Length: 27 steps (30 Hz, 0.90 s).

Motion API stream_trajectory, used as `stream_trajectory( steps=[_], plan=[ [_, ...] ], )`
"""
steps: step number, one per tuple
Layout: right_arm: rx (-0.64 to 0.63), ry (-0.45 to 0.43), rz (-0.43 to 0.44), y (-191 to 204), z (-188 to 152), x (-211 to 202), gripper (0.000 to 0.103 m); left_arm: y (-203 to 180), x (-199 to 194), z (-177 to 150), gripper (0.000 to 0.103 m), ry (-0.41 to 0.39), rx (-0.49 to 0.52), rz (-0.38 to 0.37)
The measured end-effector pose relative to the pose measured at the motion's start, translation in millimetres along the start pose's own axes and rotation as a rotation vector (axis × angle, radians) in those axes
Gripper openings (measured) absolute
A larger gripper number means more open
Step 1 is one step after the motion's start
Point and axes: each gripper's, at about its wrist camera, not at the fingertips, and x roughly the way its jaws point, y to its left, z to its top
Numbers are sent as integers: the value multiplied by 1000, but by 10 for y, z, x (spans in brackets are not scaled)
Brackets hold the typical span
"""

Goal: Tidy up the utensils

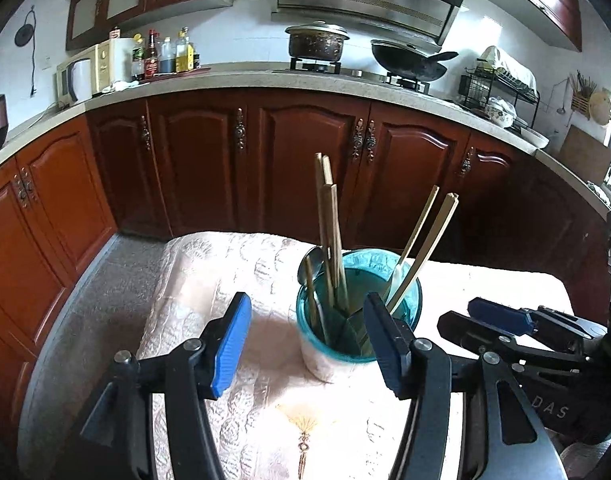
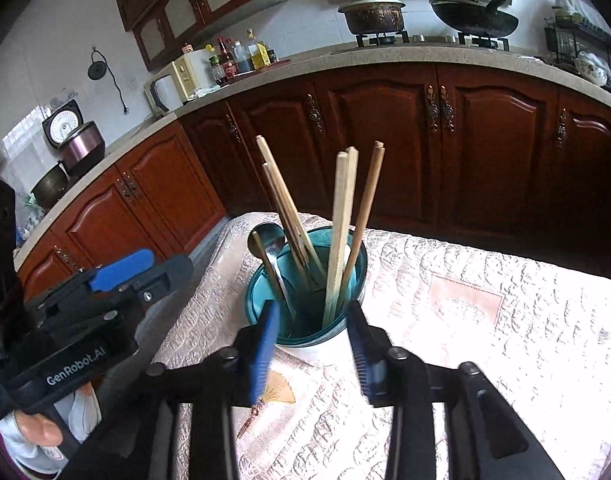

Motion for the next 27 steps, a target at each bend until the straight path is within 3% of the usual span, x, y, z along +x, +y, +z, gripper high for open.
stream_trajectory(
  steps=[27],
  plan=[
    [-14, -60, -60, 199, -37, -288, 62, 39, -416, -71, 60, -79, 6, 96]
  ],
)
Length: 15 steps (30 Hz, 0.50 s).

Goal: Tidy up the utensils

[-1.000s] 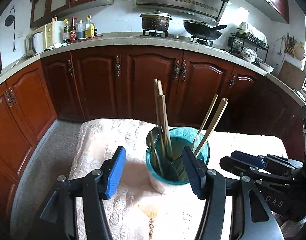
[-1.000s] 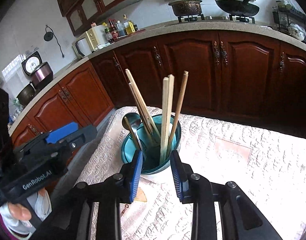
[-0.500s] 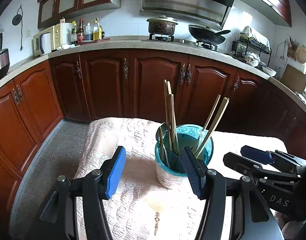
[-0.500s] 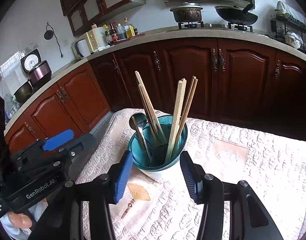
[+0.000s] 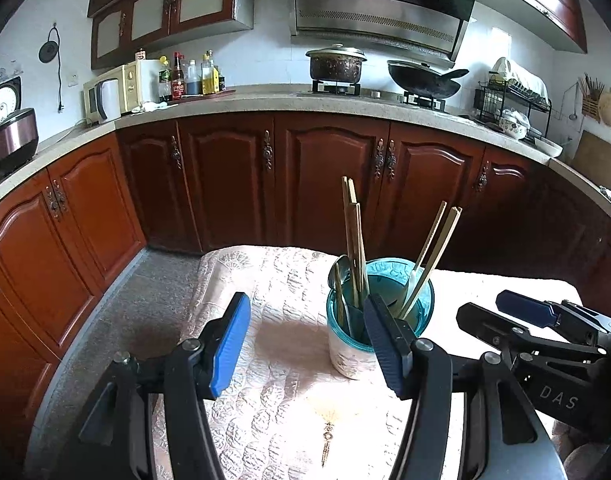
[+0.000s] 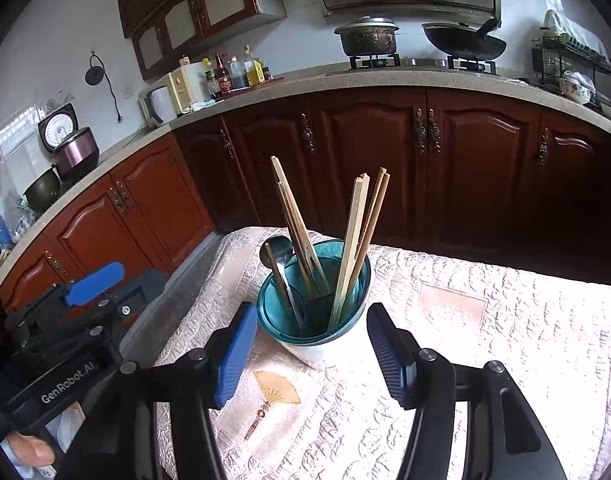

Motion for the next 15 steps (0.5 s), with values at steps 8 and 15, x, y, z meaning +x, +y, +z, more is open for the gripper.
stream_trajectory(
  steps=[8, 15],
  plan=[
    [-3, -6, -4, -10, -1, -38, 64, -14, -95, -4, 60, -33, 22, 43],
    [-4, -5, -7, -10, -9, -48, 64, -31, -123, -16, 60, -40, 29, 59]
  ],
)
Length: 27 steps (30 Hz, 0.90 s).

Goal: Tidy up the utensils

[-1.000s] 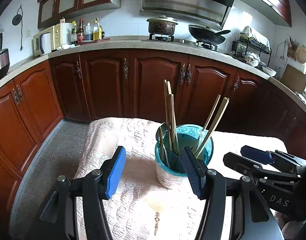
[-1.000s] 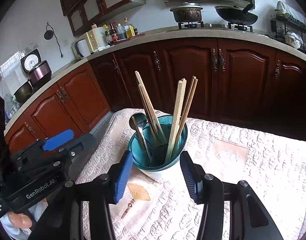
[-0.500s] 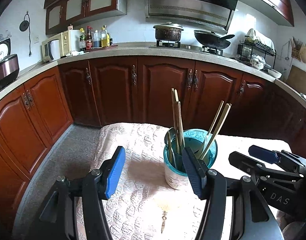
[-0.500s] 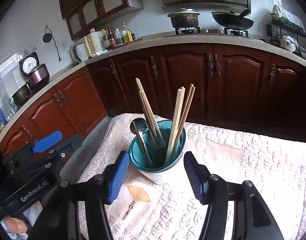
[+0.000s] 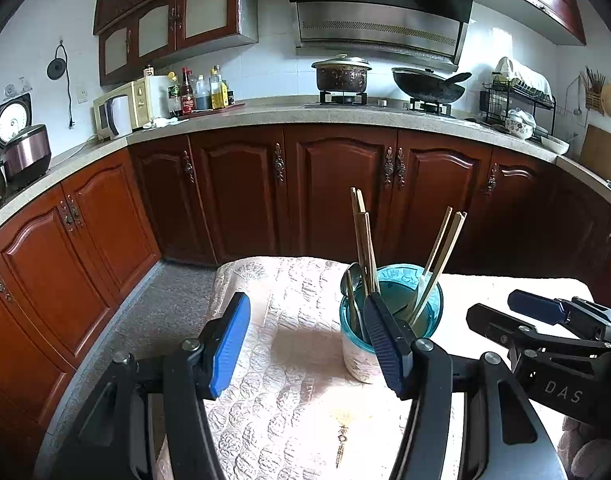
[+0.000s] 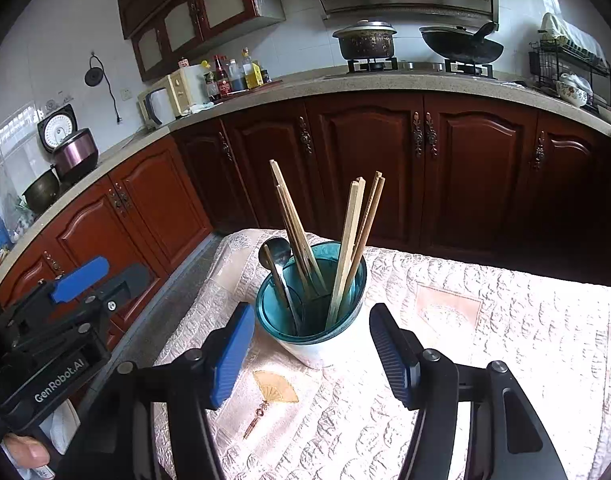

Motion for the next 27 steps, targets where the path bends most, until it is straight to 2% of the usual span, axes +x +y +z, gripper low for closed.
stream_trajectory(
  steps=[27],
  plan=[
    [-11, 6, -13, 22, -17, 2, 65, 58, 16, -14, 60, 6, -21, 13]
  ],
)
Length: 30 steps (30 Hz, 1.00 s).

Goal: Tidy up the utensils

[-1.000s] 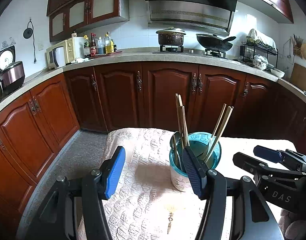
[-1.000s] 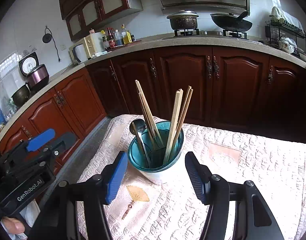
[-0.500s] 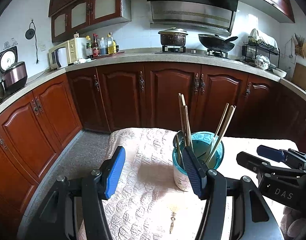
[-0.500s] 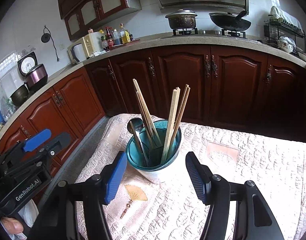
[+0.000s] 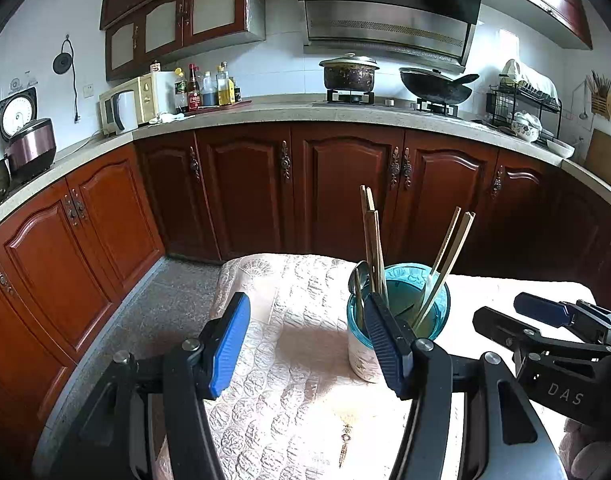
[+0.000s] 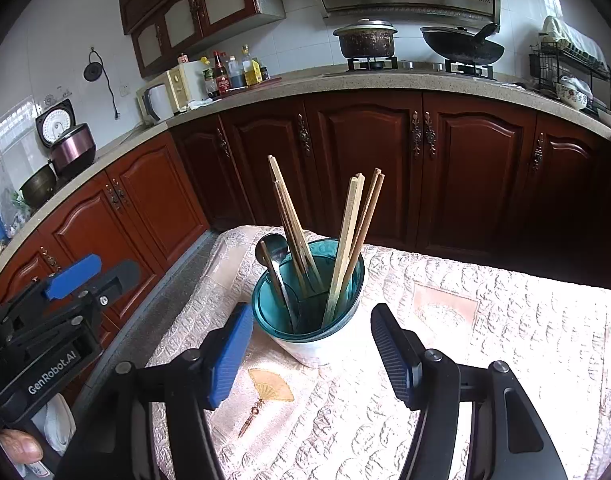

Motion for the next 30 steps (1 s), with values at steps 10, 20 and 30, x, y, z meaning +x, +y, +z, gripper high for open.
stream_trajectory(
  steps=[10, 20, 30],
  plan=[
    [-10, -4, -1, 12, 22, 4, 65, -18, -4, 19, 60, -5, 10, -4],
    [-16, 2, -3, 28, 30, 16, 66, -29, 10, 27, 60, -7, 16, -2],
    [-17, 9, -4, 11, 33, 34, 66, -47, 36, 41, 60, -1, 21, -7]
  ],
)
